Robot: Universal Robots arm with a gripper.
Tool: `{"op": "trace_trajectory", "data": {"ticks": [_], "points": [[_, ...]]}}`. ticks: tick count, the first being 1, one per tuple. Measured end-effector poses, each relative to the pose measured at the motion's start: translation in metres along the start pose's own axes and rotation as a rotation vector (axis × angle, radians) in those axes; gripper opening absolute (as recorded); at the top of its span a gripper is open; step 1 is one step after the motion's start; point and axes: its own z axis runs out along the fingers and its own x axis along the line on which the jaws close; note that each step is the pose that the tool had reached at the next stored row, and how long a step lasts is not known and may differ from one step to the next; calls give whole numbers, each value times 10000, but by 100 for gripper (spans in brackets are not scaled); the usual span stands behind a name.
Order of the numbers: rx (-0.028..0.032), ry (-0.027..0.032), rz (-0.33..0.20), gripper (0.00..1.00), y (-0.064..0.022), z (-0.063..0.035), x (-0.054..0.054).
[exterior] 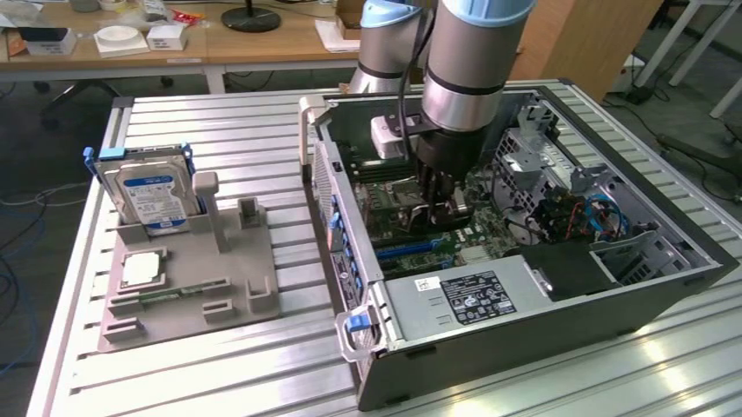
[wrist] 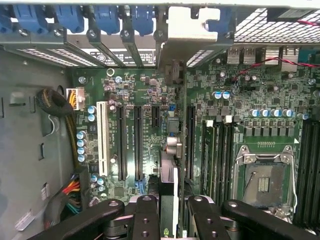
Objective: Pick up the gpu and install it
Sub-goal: 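Insert the gpu into the slot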
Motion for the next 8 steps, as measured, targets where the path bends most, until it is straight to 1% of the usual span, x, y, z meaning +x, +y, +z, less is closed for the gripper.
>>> {"op": "trace_trajectory", "data": {"ticks": [8], "points": [[0, -1, 1, 27, 25, 48, 1]]}}
